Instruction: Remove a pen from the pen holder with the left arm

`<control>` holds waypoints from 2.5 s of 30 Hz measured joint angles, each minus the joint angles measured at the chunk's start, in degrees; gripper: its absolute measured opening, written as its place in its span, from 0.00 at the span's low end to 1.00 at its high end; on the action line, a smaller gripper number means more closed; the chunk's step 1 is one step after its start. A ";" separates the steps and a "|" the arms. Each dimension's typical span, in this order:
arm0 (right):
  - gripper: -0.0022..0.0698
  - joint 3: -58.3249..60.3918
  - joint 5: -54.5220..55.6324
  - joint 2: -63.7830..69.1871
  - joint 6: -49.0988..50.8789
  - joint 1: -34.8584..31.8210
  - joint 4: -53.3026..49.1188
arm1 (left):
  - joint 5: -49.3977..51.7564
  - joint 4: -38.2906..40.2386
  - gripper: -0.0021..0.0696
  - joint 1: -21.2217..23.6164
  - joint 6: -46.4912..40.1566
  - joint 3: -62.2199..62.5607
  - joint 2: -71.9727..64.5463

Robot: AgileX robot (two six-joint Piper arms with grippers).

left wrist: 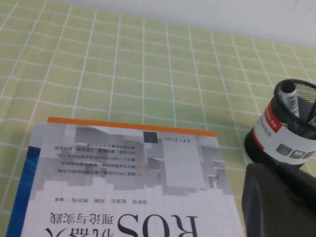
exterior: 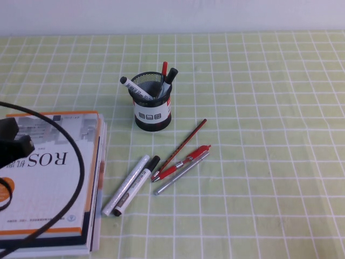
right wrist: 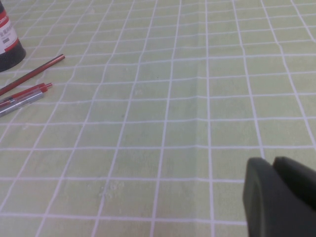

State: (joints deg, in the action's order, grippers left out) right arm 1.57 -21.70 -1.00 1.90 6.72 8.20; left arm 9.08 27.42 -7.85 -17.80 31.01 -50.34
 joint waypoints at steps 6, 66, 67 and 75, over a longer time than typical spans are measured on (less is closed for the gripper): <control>0.01 0.00 0.00 0.00 0.00 0.00 0.00 | -4.08 -0.53 0.03 -1.72 -0.80 0.10 -5.61; 0.01 0.00 0.00 0.00 0.00 0.00 0.00 | -73.13 -16.50 0.76 -20.50 43.52 20.01 -63.61; 0.01 0.00 0.00 0.00 0.00 0.00 0.00 | -72.63 -16.46 0.76 -20.47 43.52 20.45 -64.15; 0.01 0.00 0.00 0.00 0.00 0.00 0.00 | -69.71 -16.12 0.76 -19.18 44.00 24.30 -67.00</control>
State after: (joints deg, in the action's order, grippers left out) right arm 1.57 -21.70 -1.00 1.90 6.72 8.20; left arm -60.63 11.29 -27.03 26.20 55.31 -117.34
